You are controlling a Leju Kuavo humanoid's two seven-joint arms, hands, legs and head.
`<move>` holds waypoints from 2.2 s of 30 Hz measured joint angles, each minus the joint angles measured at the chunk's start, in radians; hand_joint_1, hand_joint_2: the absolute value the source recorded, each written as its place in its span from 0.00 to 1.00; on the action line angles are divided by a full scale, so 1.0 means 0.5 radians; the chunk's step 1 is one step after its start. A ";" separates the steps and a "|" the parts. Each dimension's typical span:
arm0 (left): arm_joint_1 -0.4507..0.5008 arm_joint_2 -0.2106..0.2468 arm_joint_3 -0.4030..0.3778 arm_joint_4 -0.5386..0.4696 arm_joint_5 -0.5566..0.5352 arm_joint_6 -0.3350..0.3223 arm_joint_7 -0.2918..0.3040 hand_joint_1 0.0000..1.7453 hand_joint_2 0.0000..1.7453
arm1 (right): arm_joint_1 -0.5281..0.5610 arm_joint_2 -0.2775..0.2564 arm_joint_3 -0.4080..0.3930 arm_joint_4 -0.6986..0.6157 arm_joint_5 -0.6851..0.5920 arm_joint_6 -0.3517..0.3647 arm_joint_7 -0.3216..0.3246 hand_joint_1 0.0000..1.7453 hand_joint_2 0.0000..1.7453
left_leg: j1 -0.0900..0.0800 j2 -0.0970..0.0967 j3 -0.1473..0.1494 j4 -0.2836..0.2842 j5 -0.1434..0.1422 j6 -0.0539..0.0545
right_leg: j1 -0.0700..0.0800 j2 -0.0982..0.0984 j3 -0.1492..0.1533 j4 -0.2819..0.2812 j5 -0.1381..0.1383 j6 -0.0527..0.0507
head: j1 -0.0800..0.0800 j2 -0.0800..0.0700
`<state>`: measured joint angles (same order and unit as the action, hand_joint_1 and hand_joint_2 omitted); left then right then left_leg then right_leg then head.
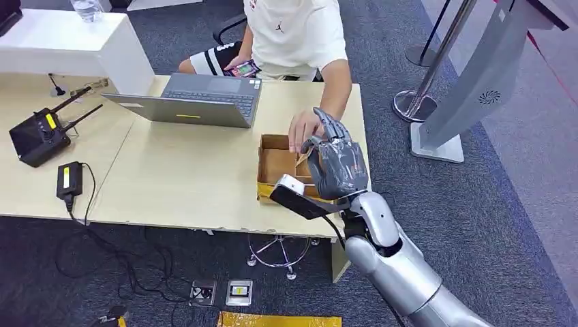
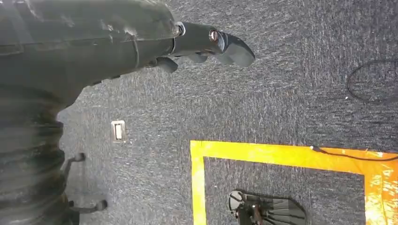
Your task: Pass the card to the sensor for recognition and then transmit it.
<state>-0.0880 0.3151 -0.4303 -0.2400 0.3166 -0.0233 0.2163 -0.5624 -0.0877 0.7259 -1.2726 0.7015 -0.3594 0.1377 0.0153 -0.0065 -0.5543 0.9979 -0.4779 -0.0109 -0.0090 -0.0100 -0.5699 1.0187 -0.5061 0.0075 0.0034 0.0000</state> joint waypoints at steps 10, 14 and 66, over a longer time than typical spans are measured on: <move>0.002 0.000 -0.008 0.004 -0.014 -0.001 -0.004 0.00 1.00 | 0.078 -0.005 -0.105 -0.014 -0.043 -0.114 0.012 0.98 1.00 | 0.000 0.001 0.000 0.000 0.000 0.000 | 0.000 0.000 0.000 0.000 0.000 0.000 | 0.001 0.000; 0.003 0.000 -0.018 0.006 -0.021 0.004 -0.013 0.00 1.00 | 0.143 -0.025 -0.215 -0.034 -0.120 -0.255 0.031 0.97 1.00 | 0.000 0.001 0.000 0.001 0.000 0.000 | 0.000 0.000 -0.001 0.000 0.000 0.000 | 0.001 0.000; 0.002 -0.023 -0.021 0.015 0.302 0.140 0.240 0.00 1.00 | 0.107 0.040 -0.463 1.210 -1.124 -0.282 0.022 1.00 1.00 | 0.000 0.013 0.003 0.000 -0.002 -0.001 | 0.000 0.014 -0.002 0.000 0.002 -0.002 | 0.000 0.000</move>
<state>-0.0871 0.3036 -0.4406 -0.2327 0.4677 0.0466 0.3361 -0.5091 -0.0675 0.4944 -0.6676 0.1396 -0.5001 0.1488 0.0155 -0.0001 -0.5528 0.9979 -0.4788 -0.0115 -0.0089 -0.0032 -0.5707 1.0188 -0.5053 0.0067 0.0034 0.0000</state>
